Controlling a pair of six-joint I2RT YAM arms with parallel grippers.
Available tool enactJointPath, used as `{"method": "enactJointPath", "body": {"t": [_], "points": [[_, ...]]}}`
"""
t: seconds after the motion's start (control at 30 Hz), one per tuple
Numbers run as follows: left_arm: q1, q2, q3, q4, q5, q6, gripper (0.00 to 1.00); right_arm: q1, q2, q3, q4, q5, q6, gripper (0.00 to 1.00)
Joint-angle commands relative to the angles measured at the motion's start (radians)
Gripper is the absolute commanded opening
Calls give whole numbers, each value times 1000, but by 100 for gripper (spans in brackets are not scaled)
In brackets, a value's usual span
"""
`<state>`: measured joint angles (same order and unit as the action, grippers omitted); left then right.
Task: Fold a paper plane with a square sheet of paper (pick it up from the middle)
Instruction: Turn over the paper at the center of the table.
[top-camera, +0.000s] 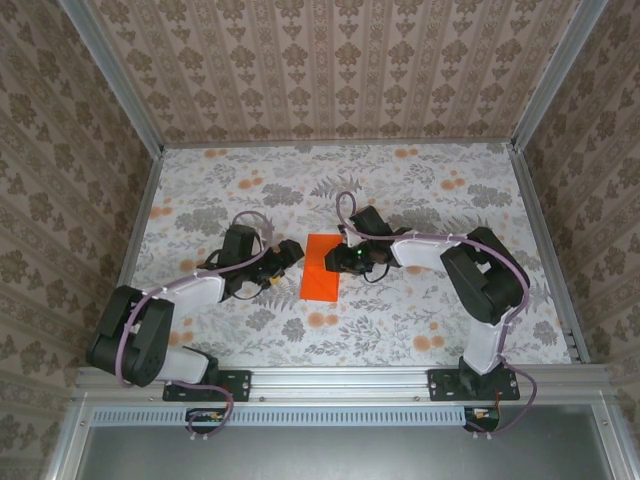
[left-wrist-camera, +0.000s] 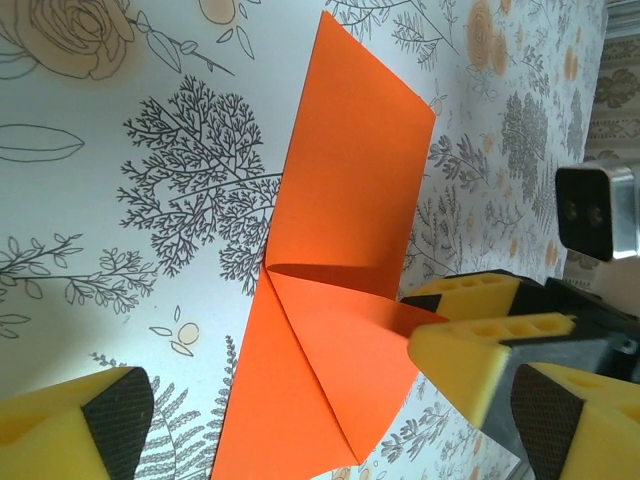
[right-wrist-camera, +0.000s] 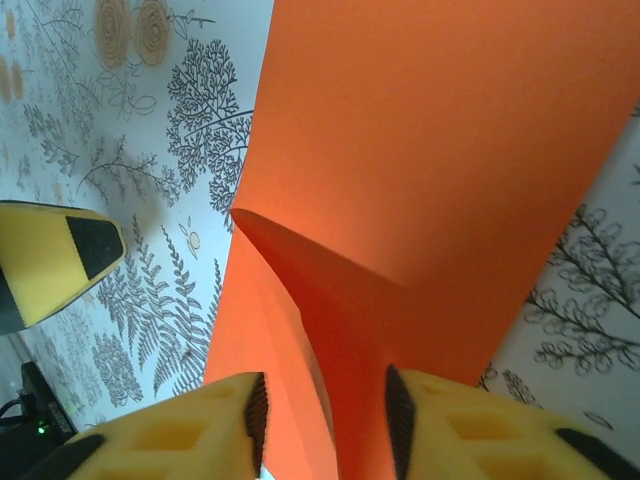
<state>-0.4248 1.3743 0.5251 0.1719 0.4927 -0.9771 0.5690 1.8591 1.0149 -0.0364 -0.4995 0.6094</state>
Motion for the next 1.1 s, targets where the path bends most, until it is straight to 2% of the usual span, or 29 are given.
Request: {"method": "enactJointPath", "body": {"t": [0.0, 0.1, 0.2, 0.37, 0.63, 1.07], "points": [[-2, -20, -7, -18, 5, 14, 97, -12, 22, 23, 61, -63, 23, 29], [-14, -14, 2, 0, 26, 10, 97, -21, 23, 13, 74, -66, 37, 17], [-25, 3, 19, 14, 48, 11, 96, -32, 12, -12, 96, -63, 47, 11], [-68, 50, 38, 65, 69, -9, 88, -49, -15, -55, 135, -59, 64, 10], [-102, 173, 82, 160, 118, -33, 66, -58, -30, -71, 142, -60, 69, 10], [-108, 328, 147, 216, 144, -3, 41, -67, -32, -76, 143, -74, 72, 11]]}}
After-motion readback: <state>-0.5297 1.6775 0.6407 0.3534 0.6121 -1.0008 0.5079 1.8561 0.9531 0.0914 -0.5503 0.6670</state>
